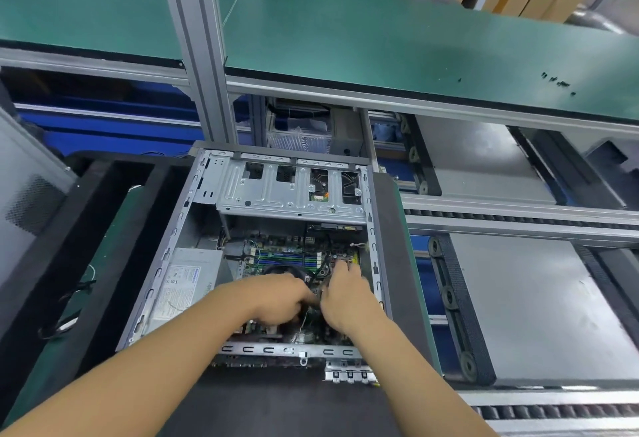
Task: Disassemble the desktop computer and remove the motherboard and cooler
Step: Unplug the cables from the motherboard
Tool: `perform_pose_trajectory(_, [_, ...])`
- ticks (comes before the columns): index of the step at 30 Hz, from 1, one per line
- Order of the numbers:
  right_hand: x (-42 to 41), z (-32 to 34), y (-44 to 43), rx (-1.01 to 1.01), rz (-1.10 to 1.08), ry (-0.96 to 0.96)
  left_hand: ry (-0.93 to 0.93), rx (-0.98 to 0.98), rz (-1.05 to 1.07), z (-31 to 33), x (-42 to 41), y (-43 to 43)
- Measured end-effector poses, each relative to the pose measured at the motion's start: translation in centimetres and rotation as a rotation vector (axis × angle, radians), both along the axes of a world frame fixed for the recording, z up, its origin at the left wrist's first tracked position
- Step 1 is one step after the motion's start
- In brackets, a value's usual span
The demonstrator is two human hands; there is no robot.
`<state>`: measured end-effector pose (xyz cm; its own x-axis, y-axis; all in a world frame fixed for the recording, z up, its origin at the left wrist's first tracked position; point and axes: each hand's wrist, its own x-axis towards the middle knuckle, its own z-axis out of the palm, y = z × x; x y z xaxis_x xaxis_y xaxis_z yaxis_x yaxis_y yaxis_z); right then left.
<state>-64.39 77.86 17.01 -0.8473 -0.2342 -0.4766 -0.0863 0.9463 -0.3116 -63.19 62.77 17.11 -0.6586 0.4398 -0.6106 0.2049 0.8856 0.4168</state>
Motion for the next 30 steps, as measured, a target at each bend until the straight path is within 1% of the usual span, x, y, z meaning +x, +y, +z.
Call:
perform_pose_trajectory(2, [0.2, -0.2, 0.0, 0.018, 0.064, 0.115, 0.036, 0.1, 0.156, 0.2, 0.4, -1.3])
perform_pose_trajectory(4, [-0.1, -0.4, -0.1, -0.055, 0.098, 0.182, 0.086, 0.156, 0.292, 0.1, 0.8, -2.7])
perform_pose_trajectory(7, [-0.7, -0.1, -0.7, -0.259, 0.096, 0.077, 0.237, 0.22, 0.493, -0.3, 1.8, -4.3])
perform_pose_trajectory(9, [-1.0, 0.2, -1.3, -0.32, 0.112, 0.022, 0.358, 0.292, 0.612, -0.5, 2.6, -5.0])
perform_pose_trajectory(12, [-1.3, 0.5, -2.7, -0.393, 0.129, -0.006, 0.453, 0.428, 0.76, -0.5, 3.9, -5.8])
perform_pose_trajectory(17, [-1.3, 2.1, -5.9, -0.509, 0.129, -0.025, 0.509, 0.574, 0.91, 0.4, 5.9, -7.8])
perform_pose_trajectory(20, [-0.6, 3.4, -9.0, -0.55, 0.152, -0.023, 0.535, 0.606, 1.027, 0.9, 7.5, -10.4])
perform_pose_trajectory(23, [0.6, 4.4, -13.2, -0.599, 0.177, -0.024, 0.519, 0.688, 1.165, 1.3, 10.0, -14.0])
perform_pose_trajectory(25, [2.0, 4.8, -16.4, -0.634, 0.196, -0.056, 0.542, 0.692, 1.233, 1.5, 11.8, -16.8])
perform_pose_trajectory(30, [7.3, 5.1, -25.2, -0.704, 0.282, -0.114, 0.53, 0.788, 1.427, 1.2, 17.6, -23.7])
